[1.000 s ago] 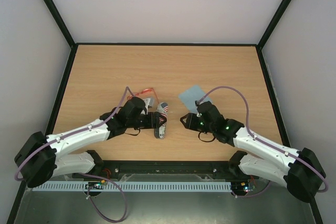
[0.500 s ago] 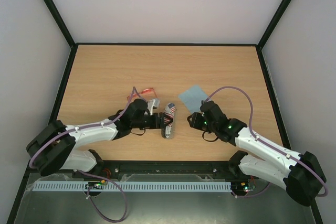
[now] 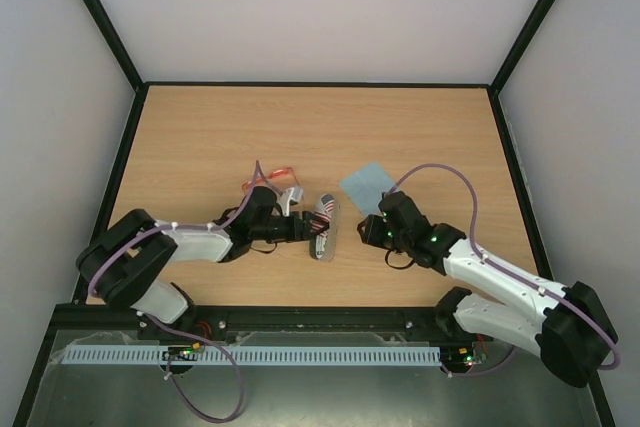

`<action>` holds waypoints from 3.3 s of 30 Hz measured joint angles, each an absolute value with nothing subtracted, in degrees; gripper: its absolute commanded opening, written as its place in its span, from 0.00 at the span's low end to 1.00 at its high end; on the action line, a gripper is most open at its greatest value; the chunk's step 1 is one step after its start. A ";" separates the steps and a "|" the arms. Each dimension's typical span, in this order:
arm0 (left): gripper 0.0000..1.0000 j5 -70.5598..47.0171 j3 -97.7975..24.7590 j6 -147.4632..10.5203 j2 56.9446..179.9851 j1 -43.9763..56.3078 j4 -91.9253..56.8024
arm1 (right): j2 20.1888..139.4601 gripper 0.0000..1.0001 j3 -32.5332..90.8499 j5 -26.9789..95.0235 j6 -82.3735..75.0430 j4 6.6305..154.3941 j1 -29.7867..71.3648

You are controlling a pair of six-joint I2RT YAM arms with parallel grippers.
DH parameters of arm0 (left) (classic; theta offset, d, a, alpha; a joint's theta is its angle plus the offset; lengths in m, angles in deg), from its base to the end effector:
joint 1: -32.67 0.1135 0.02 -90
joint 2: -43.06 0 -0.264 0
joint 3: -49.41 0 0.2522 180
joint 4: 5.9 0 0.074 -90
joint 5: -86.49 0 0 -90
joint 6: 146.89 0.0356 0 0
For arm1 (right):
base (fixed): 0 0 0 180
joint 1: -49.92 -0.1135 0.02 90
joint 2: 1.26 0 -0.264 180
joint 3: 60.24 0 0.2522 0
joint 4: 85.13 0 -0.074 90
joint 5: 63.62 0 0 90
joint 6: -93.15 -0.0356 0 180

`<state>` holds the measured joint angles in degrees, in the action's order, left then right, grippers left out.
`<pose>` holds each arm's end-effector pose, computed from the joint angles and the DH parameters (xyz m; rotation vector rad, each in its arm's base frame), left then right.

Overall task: Organize the sunglasses
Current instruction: Place the sunglasses case at the center of the board, then adjust the sunglasses case at the center of the board.

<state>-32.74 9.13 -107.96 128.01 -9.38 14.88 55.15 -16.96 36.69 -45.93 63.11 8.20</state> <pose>0.1905 -0.1952 0.1566 0.2042 2.2789 -1.4704 0.1426 0.1357 0.1992 0.0685 2.5594 0.9187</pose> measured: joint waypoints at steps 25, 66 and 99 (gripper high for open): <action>0.87 -37.75 5.69 -106.10 136.22 -6.62 16.78 | 62.16 0.37 -15.32 36.80 -42.67 63.39 8.42; 0.89 -21.86 5.69 -101.45 91.57 -5.66 -26.17 | 94.93 0.32 11.28 41.89 -19.81 63.90 15.83; 0.90 -20.88 2.61 -98.43 92.01 -5.64 -33.86 | 72.46 0.43 -4.54 40.47 -29.08 57.43 8.16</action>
